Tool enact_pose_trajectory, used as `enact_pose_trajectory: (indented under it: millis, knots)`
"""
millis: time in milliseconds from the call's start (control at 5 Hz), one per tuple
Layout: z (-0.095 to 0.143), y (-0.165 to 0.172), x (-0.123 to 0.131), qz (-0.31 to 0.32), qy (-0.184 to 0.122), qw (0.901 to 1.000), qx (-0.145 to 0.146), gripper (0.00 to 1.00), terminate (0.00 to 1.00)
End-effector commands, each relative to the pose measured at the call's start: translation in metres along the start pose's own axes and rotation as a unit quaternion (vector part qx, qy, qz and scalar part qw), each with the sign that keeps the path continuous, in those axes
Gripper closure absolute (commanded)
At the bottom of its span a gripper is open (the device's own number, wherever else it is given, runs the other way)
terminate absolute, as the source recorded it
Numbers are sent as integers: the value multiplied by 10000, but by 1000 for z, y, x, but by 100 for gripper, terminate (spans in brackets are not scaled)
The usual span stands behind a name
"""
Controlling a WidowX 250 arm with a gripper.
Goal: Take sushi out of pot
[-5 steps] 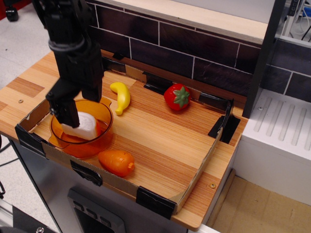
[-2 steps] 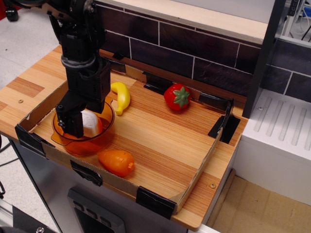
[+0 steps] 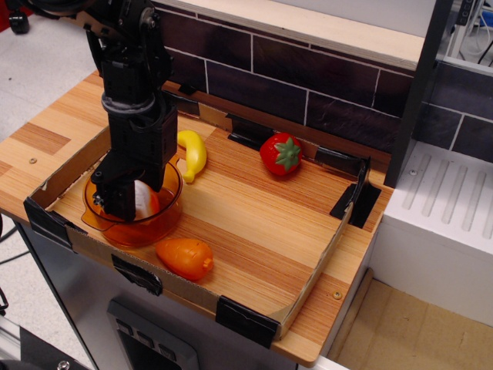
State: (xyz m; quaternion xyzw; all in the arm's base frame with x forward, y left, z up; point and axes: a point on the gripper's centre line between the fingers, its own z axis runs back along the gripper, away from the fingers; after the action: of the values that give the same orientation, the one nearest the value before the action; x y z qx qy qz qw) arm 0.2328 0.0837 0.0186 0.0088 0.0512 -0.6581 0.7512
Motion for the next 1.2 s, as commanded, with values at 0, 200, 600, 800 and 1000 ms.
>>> enact_pose_trajectory:
  millis: [0, 200, 600, 800, 1000]
  knots:
    - [13, 19, -3, 104, 79, 9995, 279, 100, 0]
    - [37, 22, -7, 283, -49, 9988, 388, 100, 0]
    - [115, 22, -8, 735, -798, 9921, 626, 100, 0]
    - [126, 27, 18, 714, -897, 9924, 444, 100, 0]
    - [122, 32, 55, 39, -843, 9964, 88, 100, 0]
